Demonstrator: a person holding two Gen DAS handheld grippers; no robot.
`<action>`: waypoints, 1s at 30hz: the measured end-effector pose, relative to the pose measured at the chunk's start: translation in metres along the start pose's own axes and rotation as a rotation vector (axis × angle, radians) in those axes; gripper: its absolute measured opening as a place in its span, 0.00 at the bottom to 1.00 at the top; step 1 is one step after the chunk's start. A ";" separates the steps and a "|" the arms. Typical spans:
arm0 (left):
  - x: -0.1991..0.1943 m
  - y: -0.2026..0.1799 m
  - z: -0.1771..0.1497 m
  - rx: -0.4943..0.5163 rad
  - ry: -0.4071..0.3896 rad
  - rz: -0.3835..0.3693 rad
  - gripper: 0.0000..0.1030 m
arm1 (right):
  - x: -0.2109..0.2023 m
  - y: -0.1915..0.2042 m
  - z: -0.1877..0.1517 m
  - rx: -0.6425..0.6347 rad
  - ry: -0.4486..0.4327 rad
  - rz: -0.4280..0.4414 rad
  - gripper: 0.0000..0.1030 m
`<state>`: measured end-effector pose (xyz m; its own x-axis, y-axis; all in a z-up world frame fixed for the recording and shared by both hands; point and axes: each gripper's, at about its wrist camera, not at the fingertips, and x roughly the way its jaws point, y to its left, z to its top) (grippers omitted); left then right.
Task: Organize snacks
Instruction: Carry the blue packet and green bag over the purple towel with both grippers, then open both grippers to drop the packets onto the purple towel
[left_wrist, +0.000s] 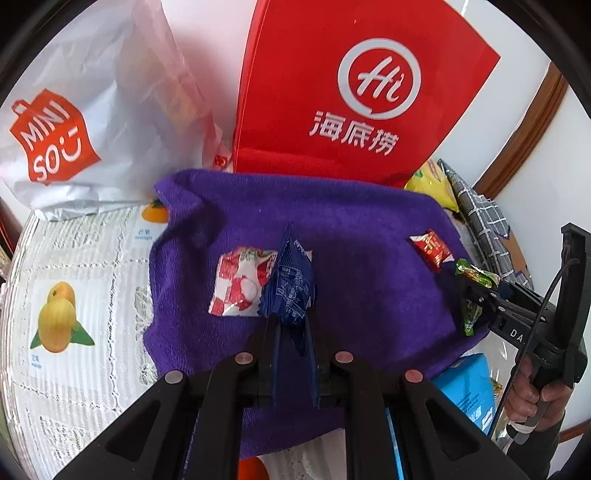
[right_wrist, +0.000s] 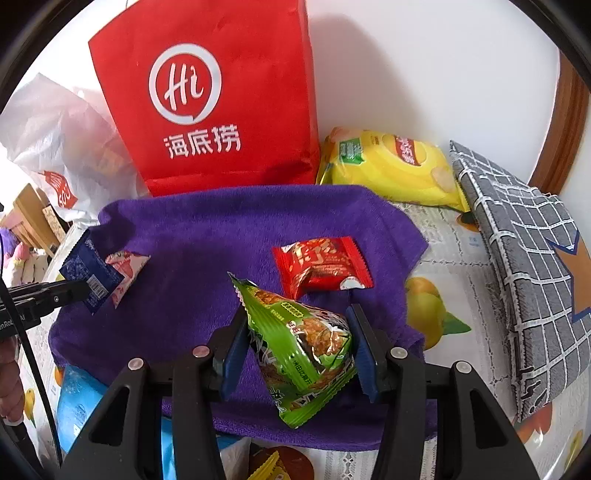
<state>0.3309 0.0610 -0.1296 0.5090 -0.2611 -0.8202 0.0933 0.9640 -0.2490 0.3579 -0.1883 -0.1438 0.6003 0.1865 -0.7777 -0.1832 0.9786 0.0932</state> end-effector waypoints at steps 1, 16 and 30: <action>0.001 0.000 -0.001 -0.002 0.004 -0.002 0.12 | 0.001 0.000 0.000 -0.001 0.003 -0.004 0.49; 0.015 -0.008 -0.003 0.008 0.043 -0.016 0.12 | -0.006 0.001 0.001 -0.024 0.012 -0.019 0.58; -0.007 -0.004 -0.008 -0.006 0.024 -0.030 0.47 | -0.036 0.003 0.000 -0.005 -0.012 -0.044 0.64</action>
<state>0.3196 0.0584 -0.1269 0.4856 -0.2913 -0.8242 0.1030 0.9553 -0.2770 0.3361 -0.1924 -0.1157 0.6172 0.1442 -0.7735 -0.1602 0.9855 0.0560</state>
